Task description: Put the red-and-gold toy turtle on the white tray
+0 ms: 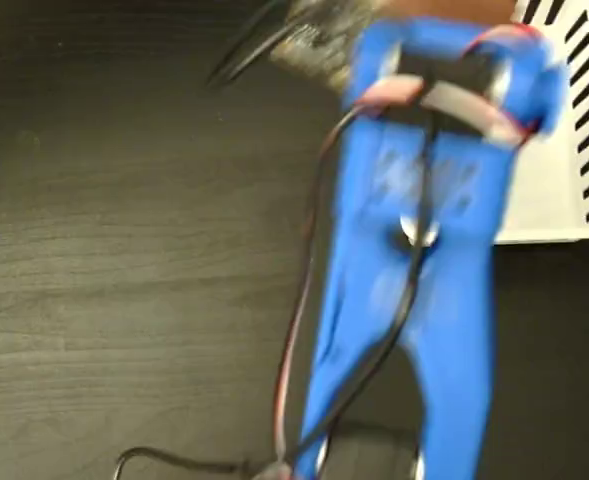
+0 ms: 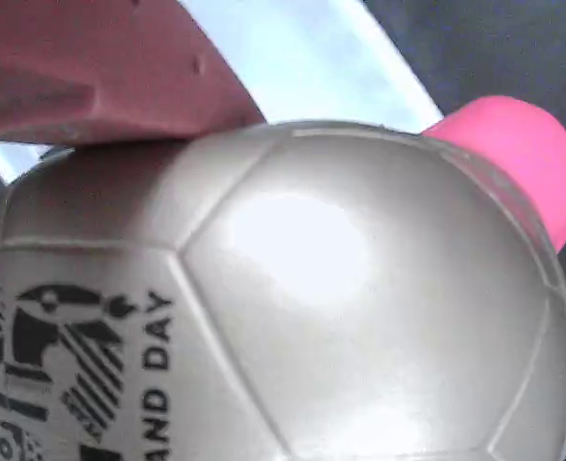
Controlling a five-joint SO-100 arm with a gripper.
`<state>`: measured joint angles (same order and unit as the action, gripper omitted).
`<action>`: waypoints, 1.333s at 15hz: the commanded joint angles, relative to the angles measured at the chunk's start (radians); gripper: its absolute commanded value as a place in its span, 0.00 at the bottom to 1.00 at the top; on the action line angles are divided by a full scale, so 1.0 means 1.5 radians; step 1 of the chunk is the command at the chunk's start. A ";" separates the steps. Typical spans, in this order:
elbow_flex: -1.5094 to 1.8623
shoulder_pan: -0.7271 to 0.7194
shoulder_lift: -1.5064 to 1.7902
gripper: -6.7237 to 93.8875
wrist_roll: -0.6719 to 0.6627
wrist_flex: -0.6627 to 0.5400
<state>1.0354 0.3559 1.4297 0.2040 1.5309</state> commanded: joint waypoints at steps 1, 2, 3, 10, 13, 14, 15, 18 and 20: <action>-0.116 0.026 -0.058 0.07 0.030 0.036; -0.161 0.035 -0.107 0.07 0.036 0.057; -0.190 0.043 -0.145 0.07 0.041 0.067; -0.236 0.112 -0.257 0.08 0.044 0.079; -0.227 0.123 -0.273 0.08 0.031 0.079; -0.220 0.121 -0.275 0.08 0.029 0.077; -0.220 0.120 -0.279 0.08 0.028 0.076; -0.216 0.112 -0.290 0.32 0.013 0.066; -0.212 0.105 -0.303 0.52 0.004 0.066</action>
<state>0.7486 0.5123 0.9311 0.2117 1.6322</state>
